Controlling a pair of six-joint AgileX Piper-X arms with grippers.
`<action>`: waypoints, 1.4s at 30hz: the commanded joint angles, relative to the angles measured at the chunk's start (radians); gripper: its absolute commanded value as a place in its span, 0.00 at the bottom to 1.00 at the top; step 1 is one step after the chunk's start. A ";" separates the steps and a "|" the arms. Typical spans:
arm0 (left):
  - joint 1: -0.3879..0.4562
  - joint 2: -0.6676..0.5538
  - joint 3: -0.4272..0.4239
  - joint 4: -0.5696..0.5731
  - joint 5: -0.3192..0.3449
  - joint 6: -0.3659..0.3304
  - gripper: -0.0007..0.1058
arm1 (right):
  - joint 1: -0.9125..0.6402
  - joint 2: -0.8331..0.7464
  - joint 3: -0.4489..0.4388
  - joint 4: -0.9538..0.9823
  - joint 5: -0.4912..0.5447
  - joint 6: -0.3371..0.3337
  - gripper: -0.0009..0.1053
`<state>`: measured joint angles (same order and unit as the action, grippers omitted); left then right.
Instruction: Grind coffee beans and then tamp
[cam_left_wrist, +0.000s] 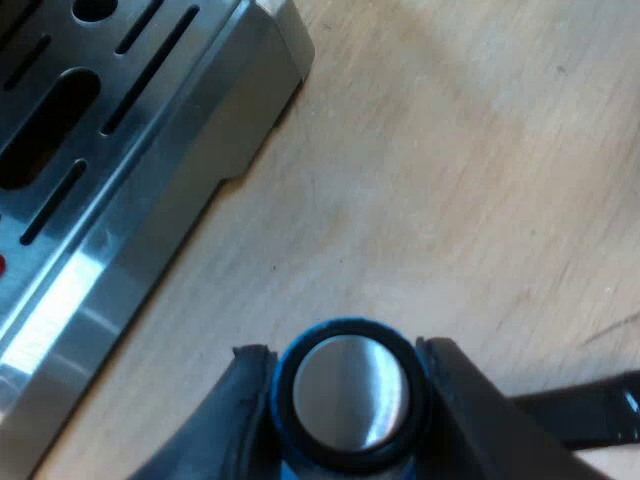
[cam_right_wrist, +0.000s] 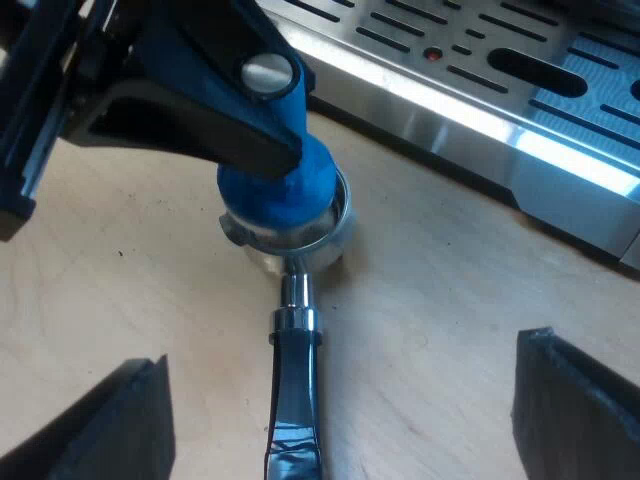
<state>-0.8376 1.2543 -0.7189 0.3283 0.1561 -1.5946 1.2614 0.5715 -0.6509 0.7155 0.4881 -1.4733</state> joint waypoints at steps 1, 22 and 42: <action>0.000 0.001 0.003 -0.046 -0.002 -0.001 0.12 | 0.000 0.000 -0.002 -0.002 0.002 -0.004 0.68; 0.000 0.045 0.003 -0.051 -0.056 -0.001 0.12 | 0.000 0.000 -0.002 -0.002 0.002 -0.004 0.68; 0.000 0.045 0.090 -0.065 -0.055 -0.001 0.12 | 0.000 0.000 -0.002 -0.002 0.006 -0.004 0.68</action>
<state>-0.8376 1.2994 -0.6422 0.2526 0.1140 -1.5946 1.2614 0.5715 -0.6509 0.7155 0.4881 -1.4733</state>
